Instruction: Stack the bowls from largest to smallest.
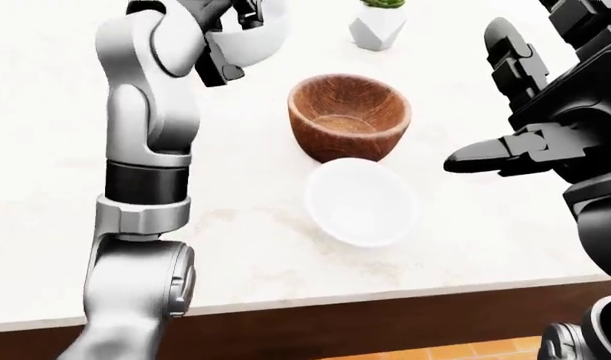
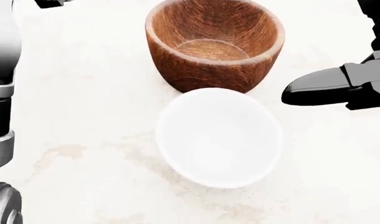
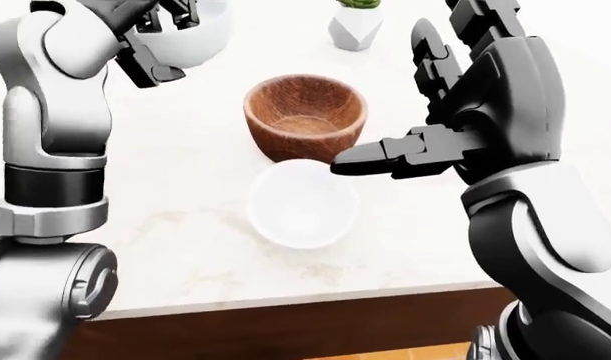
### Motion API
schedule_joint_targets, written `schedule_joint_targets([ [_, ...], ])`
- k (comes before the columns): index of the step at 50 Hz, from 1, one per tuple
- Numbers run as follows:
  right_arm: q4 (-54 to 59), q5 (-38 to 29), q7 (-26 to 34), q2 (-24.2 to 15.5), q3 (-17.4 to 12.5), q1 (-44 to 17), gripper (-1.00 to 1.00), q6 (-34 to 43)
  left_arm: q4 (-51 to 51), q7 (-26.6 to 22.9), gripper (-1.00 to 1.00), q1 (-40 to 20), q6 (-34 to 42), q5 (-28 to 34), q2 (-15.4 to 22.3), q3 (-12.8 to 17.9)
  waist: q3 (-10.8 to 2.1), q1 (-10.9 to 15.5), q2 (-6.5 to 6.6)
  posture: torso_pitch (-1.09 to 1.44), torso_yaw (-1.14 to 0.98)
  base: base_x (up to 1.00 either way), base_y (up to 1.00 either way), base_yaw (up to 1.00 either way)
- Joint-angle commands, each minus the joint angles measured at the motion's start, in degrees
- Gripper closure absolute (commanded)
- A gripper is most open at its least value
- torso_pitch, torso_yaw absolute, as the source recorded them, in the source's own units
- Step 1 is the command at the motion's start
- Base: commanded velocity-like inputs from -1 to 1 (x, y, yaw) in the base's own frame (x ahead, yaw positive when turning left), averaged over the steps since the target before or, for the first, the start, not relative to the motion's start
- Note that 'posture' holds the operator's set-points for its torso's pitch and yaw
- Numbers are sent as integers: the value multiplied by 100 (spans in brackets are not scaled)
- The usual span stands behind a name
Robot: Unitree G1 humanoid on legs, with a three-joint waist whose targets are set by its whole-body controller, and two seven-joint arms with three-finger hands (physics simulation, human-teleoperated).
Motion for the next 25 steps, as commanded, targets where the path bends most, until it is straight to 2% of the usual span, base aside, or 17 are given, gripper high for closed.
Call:
schedule_joint_targets([
  [1,-38,75,-40,-132,-163,-89,-100,-196,37,356,100,-429,-262,37,-52,28,-158,-2,-6,0,0,0,0,0],
  [8,-38,276,-56,-329,-328,168,-100,-411,762,996,100,-858,-405,166,-726,-198,-171,-20,-79,0,0,0,0,0],
  [11,-28,299,5,-381,-410,326,-100,-527,991,1095,100,-981,-447,213,-1014,-318,-185,-29,-99,0,0,0,0,0],
  [18,21,324,145,-455,-590,609,-100,-719,1089,990,100,-990,-444,309,-1431,-443,-208,-33,-139,0,0,0,0,0],
  [25,36,227,236,-420,-582,749,-100,-832,1287,961,100,-894,-494,440,-1795,-607,-204,-32,-165,0,0,0,0,0],
])
